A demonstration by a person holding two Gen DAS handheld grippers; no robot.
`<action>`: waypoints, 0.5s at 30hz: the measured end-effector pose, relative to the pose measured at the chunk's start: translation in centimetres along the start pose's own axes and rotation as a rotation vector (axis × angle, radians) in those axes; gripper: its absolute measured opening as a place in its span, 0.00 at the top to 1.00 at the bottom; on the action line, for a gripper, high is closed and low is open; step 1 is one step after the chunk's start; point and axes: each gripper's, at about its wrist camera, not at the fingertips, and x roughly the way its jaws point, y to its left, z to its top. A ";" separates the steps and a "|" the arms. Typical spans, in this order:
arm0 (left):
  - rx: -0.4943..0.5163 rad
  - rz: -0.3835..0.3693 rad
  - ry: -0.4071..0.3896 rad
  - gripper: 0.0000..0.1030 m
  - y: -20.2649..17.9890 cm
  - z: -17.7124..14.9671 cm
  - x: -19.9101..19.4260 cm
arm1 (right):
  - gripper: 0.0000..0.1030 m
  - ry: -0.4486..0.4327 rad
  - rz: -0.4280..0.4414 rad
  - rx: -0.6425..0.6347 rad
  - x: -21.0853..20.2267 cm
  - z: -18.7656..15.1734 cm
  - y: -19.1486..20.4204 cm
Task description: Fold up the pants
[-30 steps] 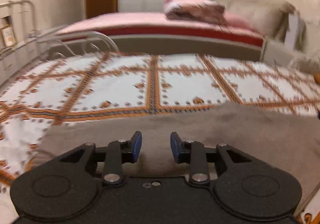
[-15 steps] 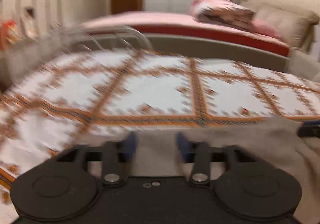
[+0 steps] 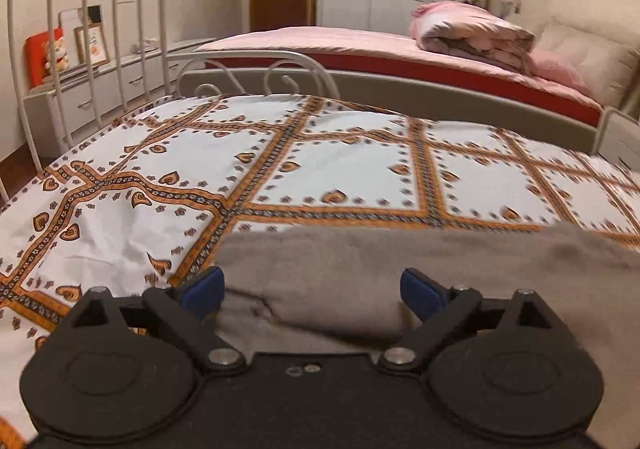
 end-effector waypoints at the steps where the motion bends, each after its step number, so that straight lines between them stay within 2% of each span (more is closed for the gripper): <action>1: 0.010 -0.011 0.003 0.11 -0.5 -0.5 -0.8 | 0.58 -0.002 -0.050 0.040 -2.2 -0.2 -2.8; 5: 0.055 -0.052 0.046 0.10 -2.1 -1.7 -2.8 | 0.58 -0.053 -0.268 0.326 -11.6 -1.9 -14.6; 9: 0.058 -0.065 0.082 0.07 -3.6 -1.6 -3.9 | 0.58 -0.140 -0.347 0.589 -18.4 -5.3 -22.1; 12: 0.033 -0.075 0.118 0.07 -4.4 -1.8 -4.0 | 0.59 -0.144 -0.356 0.744 -21.4 -7.8 -26.0; 15: 0.002 -0.084 0.161 0.06 -5.0 -2.2 -3.5 | 0.59 -0.143 -0.303 0.861 -22.2 -9.6 -27.9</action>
